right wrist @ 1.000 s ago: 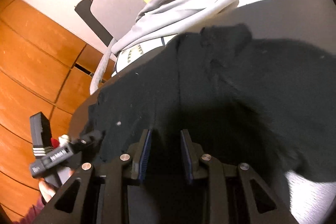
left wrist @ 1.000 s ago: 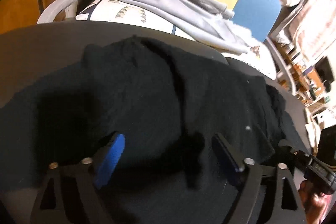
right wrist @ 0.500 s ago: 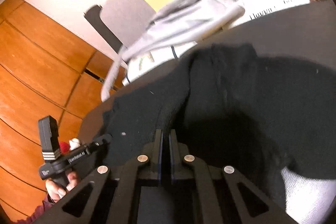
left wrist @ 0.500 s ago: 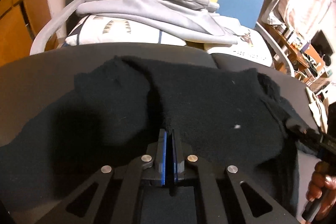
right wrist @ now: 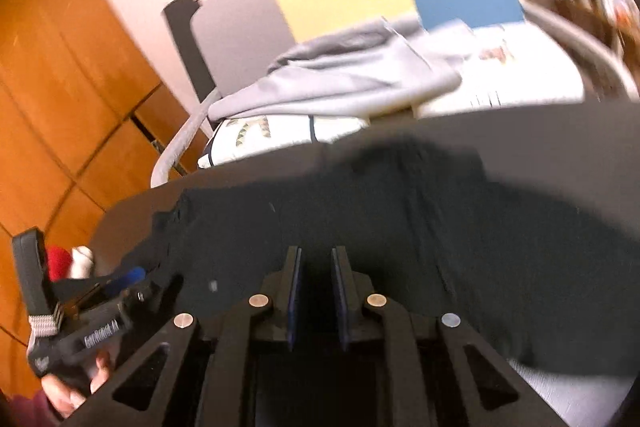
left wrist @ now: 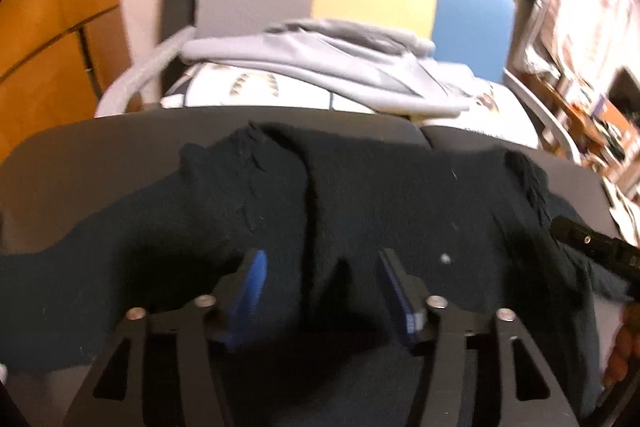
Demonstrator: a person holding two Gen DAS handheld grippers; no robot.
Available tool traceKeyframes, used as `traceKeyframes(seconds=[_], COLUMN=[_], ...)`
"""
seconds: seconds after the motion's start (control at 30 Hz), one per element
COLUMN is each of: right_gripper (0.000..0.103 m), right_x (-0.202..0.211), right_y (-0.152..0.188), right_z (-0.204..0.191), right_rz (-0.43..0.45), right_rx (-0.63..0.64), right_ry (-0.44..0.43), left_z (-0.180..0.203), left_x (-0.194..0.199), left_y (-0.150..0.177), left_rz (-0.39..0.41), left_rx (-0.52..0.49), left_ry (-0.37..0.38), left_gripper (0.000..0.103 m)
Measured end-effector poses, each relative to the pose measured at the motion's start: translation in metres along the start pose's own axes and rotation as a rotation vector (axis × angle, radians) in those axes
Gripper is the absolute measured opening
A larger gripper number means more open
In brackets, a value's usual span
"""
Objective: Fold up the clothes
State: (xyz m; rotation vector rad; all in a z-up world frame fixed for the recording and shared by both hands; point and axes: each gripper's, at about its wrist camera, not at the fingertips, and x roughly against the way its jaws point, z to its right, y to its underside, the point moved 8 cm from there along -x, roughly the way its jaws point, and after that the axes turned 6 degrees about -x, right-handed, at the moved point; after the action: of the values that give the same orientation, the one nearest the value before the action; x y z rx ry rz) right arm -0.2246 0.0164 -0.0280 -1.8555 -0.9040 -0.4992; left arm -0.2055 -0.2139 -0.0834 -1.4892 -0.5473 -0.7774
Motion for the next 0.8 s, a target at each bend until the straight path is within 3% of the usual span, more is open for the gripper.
traceKeyframes(seconds=[0.1, 0.17, 0.23, 0.27, 0.37, 0.43, 0.5, 0.6, 0.7, 0.8], right_gripper=[0.016, 0.016, 0.016, 0.011, 0.008, 0.020, 0.020, 0.020, 0.020, 0.020], right_x=[-0.032, -0.060, -0.088, -0.090, -0.091, -0.090, -0.089, -0.093, -0.107, -0.133], right_y=[-0.023, -0.033, -0.040, -0.043, -0.053, -0.061, -0.067, -0.058, -0.039, -0.019], right_z=[-0.013, -0.009, -0.001, 0.008, 0.020, 0.024, 0.026, -0.024, -0.075, -0.113], right_rz=[-0.037, -0.082, -0.130, -0.128, -0.092, -0.060, -0.030, -0.028, -0.085, -0.174], right_rx=[0.065, 0.094, 0.121, 0.120, 0.076, 0.036, 0.004, 0.117, 0.236, 0.348], right_ry=[0.033, 0.073, 0.117, 0.128, 0.169, 0.199, 0.220, 0.098, -0.037, -0.081], left_z=[0.003, 0.005, 0.005, 0.004, 0.002, 0.002, 0.004, 0.011, 0.010, 0.011], left_x=[-0.016, -0.021, -0.017, -0.017, -0.016, -0.016, -0.015, -0.015, -0.016, -0.016], left_y=[0.012, 0.023, 0.027, 0.027, 0.030, 0.030, 0.030, 0.029, 0.029, 0.029], left_rz=[-0.035, -0.017, -0.004, -0.003, 0.005, 0.011, 0.014, 0.019, 0.026, 0.032], left_rx=[-0.005, -0.007, -0.004, 0.006, 0.032, 0.033, 0.024, 0.028, 0.043, 0.048], left_ry=[-0.013, -0.020, -0.007, 0.004, 0.047, 0.060, 0.052, 0.058, 0.078, 0.086], left_gripper=[0.065, 0.069, 0.079, 0.080, 0.084, 0.086, 0.086, 0.087, 0.088, 0.088])
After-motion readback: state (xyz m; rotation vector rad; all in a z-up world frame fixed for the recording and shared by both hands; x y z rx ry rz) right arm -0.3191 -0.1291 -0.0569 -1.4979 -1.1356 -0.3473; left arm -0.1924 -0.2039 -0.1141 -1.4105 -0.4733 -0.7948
